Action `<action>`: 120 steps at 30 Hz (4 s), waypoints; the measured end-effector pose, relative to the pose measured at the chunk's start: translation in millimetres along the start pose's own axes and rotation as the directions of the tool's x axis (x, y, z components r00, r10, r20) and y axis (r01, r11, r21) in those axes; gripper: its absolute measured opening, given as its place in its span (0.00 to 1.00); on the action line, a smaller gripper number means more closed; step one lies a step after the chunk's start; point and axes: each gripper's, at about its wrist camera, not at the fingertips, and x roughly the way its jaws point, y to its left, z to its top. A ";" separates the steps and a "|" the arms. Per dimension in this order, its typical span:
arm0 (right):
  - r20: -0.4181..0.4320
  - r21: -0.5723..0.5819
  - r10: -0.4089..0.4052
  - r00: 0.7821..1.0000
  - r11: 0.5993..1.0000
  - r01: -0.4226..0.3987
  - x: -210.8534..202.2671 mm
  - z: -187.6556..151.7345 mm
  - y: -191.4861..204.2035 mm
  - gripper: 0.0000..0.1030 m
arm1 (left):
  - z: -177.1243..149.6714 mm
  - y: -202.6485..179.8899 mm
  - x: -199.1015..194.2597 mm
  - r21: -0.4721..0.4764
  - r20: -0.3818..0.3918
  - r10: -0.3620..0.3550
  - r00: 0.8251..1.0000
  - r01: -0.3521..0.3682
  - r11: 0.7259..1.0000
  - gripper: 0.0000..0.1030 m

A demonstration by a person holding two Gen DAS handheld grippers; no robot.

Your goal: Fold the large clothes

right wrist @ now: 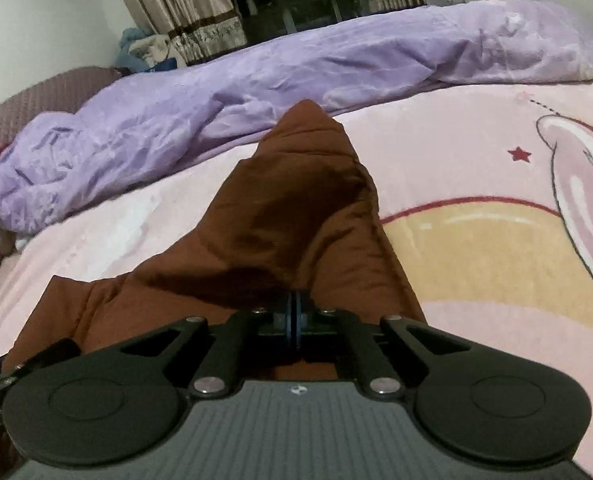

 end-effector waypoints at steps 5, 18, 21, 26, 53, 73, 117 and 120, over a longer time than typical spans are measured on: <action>0.017 -0.046 0.039 0.999 0.998 -0.038 -25.2 26.7 12.9 0.16 | 23.6 -20.1 -26.4 0.104 0.040 0.061 0.997 -0.065 0.992 0.91; -0.077 -0.082 -0.078 0.994 0.994 0.071 50.5 52.2 14.7 0.16 | 34.6 -50.0 56.5 0.190 -0.065 0.165 0.984 -0.150 0.970 0.91; -0.066 -0.132 -0.110 0.992 0.986 0.101 49.8 49.0 22.8 0.16 | 38.4 -42.2 54.4 0.140 -0.071 0.122 0.990 -0.111 0.984 0.89; -0.074 -0.079 -0.066 0.995 0.995 0.060 46.7 54.7 13.5 0.16 | 37.0 -36.6 55.4 0.108 -0.090 0.094 0.991 -0.085 0.991 0.91; -0.045 -0.167 -0.021 0.999 0.986 0.013 -19.3 15.8 30.3 0.22 | 7.0 -27.6 -30.1 0.030 -0.080 0.004 0.997 -0.001 1.000 1.00; 0.057 -0.296 -0.011 0.998 0.955 0.028 -120.7 -35.8 40.0 0.34 | -32.8 -28.5 -131.2 0.092 -0.041 0.042 0.998 -0.038 0.995 1.00; -0.161 -0.016 0.260 0.952 0.964 -0.266 -73.2 -19.5 -57.6 1.00 | -26.9 46.1 -54.6 -0.406 -0.332 -0.389 0.859 0.242 0.881 1.00; -0.204 0.057 0.335 0.920 0.942 -0.330 -51.9 -19.6 -50.5 1.00 | -24.9 38.4 -57.2 -0.374 -0.341 -0.411 0.845 0.279 0.885 1.00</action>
